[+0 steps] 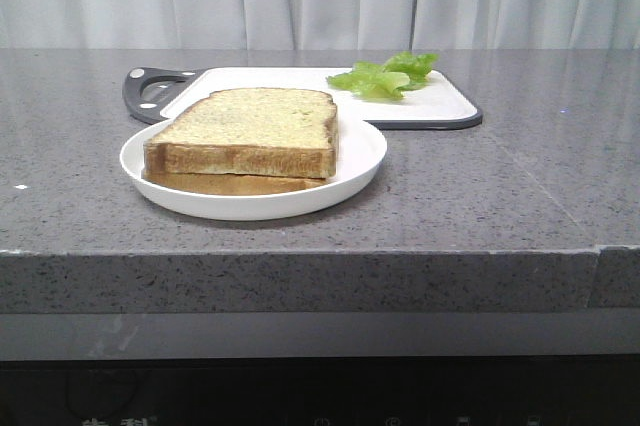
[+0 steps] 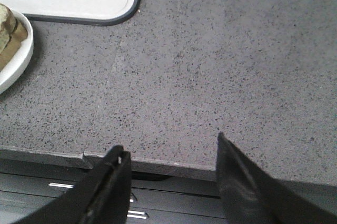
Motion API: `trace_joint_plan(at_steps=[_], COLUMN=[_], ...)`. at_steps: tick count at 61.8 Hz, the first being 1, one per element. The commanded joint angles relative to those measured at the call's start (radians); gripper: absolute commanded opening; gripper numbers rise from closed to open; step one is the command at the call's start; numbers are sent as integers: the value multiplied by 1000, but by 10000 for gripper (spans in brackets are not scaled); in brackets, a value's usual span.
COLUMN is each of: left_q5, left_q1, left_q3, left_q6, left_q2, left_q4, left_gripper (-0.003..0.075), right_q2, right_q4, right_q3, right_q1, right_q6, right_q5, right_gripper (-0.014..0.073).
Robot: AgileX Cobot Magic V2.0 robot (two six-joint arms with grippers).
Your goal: Left arm grabs bread, right arm adds lettuce
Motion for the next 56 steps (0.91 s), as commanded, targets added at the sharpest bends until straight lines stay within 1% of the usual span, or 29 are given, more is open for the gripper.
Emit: trace_joint_plan(at_steps=[1, 4, 15, 20, 24, 31, 46, 56], left_q5=[14, 37, 106, 117, 122, 134, 130, 119], left_q1=[-1, -1, -1, -1, -2, -26, -154, -214], left_q3=[-75, -102, -182, -215, -241, -292, -397, -446], left_q6=[59, 81, 255, 308, 335, 343, 343, 334], left_q2=[100, 158, 348, 415, 472, 560, 713, 782], left_q4=[-133, -192, -443, -524, -562, -568, -562, -531], left_gripper=[471, 471, 471, 471, 471, 471, 471, 471], right_q2=[38, 48, 57, 57, 57, 57, 57, 57], right_q4=[16, 20, 20, 20, 20, 20, 20, 20], right_q3=[-36, -36, -36, -36, -36, -36, -36, -36], right_q1=[-5, -5, -5, -5, -5, -5, -5, -5], right_q6=[-12, -12, -12, -12, -12, -12, -12, -12], right_q5=[-63, -70, -100, -100, -100, -98, -85, -85], right_gripper=[395, 395, 395, 395, 395, 395, 395, 395])
